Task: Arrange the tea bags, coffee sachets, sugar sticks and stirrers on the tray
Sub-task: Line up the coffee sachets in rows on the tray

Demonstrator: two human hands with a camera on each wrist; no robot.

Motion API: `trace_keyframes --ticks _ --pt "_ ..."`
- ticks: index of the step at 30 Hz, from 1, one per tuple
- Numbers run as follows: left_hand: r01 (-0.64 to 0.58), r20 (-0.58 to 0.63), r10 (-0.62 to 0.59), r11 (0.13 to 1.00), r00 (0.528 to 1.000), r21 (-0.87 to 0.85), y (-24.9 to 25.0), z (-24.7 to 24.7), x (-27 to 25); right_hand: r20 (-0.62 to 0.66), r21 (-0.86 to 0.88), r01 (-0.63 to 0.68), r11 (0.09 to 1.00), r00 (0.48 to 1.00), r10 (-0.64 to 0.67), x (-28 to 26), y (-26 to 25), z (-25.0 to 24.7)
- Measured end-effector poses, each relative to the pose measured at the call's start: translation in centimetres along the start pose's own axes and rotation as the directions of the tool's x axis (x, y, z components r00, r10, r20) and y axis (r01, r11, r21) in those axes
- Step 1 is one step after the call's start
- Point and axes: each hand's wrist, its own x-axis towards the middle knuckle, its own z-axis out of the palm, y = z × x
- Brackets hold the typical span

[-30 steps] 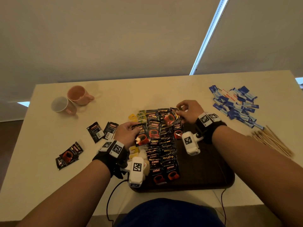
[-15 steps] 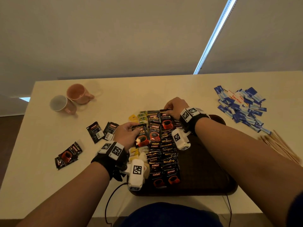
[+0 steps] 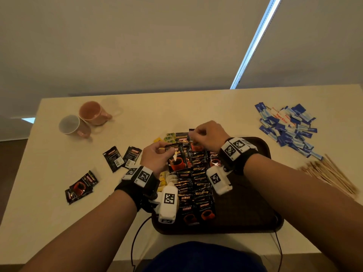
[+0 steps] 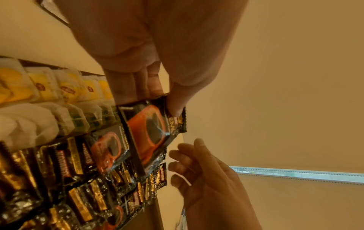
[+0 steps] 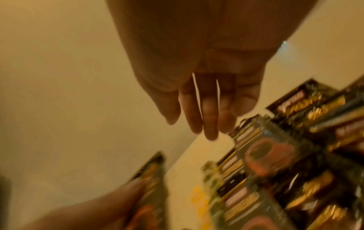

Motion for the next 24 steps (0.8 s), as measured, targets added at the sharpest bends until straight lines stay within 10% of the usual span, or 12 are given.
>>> trace_keyframes --ticks 4,9,14,24 --pt "-0.030 0.001 0.030 0.999 1.000 -0.021 0.4 0.6 -0.1 0.247 0.258 -0.088 0.962 0.969 0.022 -3.0 -1.2 1.1" --pt "-0.001 0.053 0.004 0.999 0.999 -0.054 0.2 0.9 -0.4 0.185 0.410 -0.204 0.889 0.973 0.139 -3.7 0.0 1.9" --pt "0.046 0.085 -0.042 0.998 0.995 -0.044 -0.3 -0.7 -0.4 -0.079 0.306 -0.271 0.913 0.948 0.308 -3.6 3.0 1.1" --pt "0.120 0.012 -0.120 0.992 0.993 -0.030 -2.9 -4.4 -0.1 -0.005 0.149 -0.443 0.884 0.894 0.448 -2.8 4.7 3.7"
